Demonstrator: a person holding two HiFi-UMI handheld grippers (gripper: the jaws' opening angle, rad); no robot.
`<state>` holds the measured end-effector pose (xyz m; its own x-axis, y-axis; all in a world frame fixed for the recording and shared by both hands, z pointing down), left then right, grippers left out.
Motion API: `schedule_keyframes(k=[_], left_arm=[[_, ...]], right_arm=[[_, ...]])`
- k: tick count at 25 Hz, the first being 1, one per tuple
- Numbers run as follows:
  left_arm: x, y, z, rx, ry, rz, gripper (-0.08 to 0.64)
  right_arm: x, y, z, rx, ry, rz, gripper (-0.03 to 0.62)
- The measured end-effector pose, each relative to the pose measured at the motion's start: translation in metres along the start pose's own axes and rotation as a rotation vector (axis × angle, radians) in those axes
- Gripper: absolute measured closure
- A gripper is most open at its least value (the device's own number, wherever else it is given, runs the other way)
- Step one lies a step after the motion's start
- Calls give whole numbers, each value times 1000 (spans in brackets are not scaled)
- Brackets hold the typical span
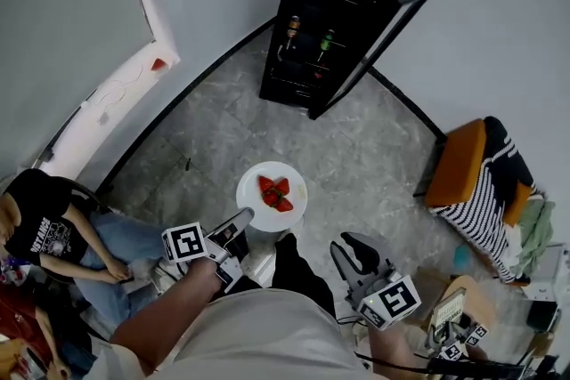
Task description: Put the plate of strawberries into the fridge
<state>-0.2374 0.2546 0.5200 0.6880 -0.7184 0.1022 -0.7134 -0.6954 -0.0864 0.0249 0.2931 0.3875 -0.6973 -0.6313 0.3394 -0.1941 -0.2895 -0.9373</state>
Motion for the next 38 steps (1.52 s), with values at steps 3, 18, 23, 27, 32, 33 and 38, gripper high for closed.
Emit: schedule_keyframes(k=[3,18,23,27,32,33,38], left_arm=[[35,7,4,-66,-45,8,538],[231,71,26,-19,-14,79,538],[291,101,18,-3,18,121,538],[332,136,14,23,35,135,538],[387,189,-4,27,63,140,538],[400,199,-8,23,67,139,538],[465,251,-19,24,75,105,538]], right_arm=[[9,5,28,-31,10,-4,486],[48,48,226,-87,114,35,488],[52,47,281,-61,111,17,488],[64,48,310,-21,88,8,488],[88,61,344,-21,33,-3,488],[92,63,352,-13,14,-5,488],[117,90,387,-1,-73,-27,488]])
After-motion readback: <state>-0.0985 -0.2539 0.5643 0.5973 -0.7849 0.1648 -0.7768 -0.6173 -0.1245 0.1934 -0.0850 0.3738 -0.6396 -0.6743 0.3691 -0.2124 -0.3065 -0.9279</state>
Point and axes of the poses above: the fingertips, and each gripper's own axes: x forward along the fingers, z to its right, y out of its top, the point moved 7 cm from there along -x, backward along the fingers, and after that the axes turned 3 degrees about z, right-handed, at the moved point
